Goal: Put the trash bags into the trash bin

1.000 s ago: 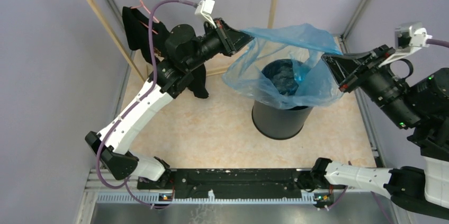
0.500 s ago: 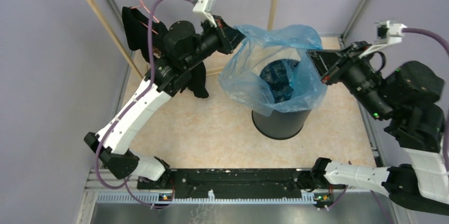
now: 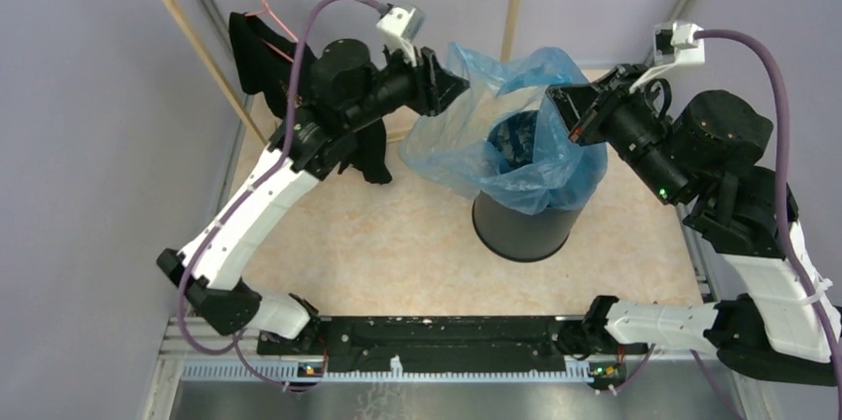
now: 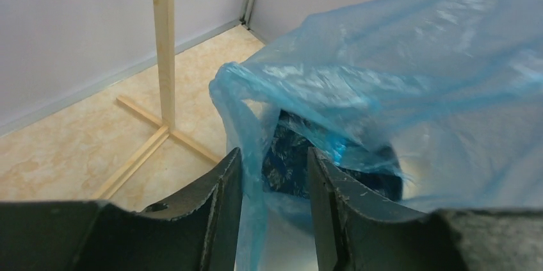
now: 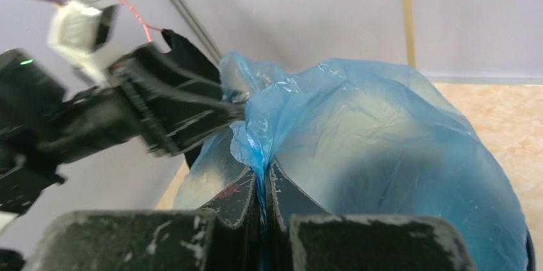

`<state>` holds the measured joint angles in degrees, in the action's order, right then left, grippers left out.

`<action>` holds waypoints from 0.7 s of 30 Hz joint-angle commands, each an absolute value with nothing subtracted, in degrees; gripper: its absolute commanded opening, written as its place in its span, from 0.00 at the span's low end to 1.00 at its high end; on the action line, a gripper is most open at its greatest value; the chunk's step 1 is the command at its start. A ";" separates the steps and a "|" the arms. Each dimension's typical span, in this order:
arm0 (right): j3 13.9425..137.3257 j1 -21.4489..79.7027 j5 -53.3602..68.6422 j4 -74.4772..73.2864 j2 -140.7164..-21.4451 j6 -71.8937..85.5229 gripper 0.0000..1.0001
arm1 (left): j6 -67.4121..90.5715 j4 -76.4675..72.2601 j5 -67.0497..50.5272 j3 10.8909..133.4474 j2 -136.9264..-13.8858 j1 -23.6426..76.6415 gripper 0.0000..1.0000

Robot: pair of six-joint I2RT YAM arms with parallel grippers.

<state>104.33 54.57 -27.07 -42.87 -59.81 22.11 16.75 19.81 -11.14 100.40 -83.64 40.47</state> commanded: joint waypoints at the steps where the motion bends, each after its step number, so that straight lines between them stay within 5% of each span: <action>1: 105.18 54.23 -31.59 -42.05 -60.58 21.31 0.00 | 13.63 18.63 -15.18 98.99 -74.82 40.43 0.50; 3: 106.91 54.23 -30.68 -43.15 -62.75 21.64 0.00 | 13.94 19.67 -18.06 99.20 -74.10 40.43 0.60; 7: 109.90 54.23 -30.58 -44.58 -65.98 22.46 0.00 | 13.14 18.37 -25.20 97.48 -71.79 40.43 0.98; 12: 109.60 54.23 -29.64 -42.74 -67.89 23.33 0.00 | 23.38 -1.67 -45.68 87.82 -71.07 42.12 0.99; 21: 109.08 54.23 -28.23 -40.58 -69.08 23.67 0.00 | 11.90 16.61 -26.69 102.00 -82.70 57.04 0.98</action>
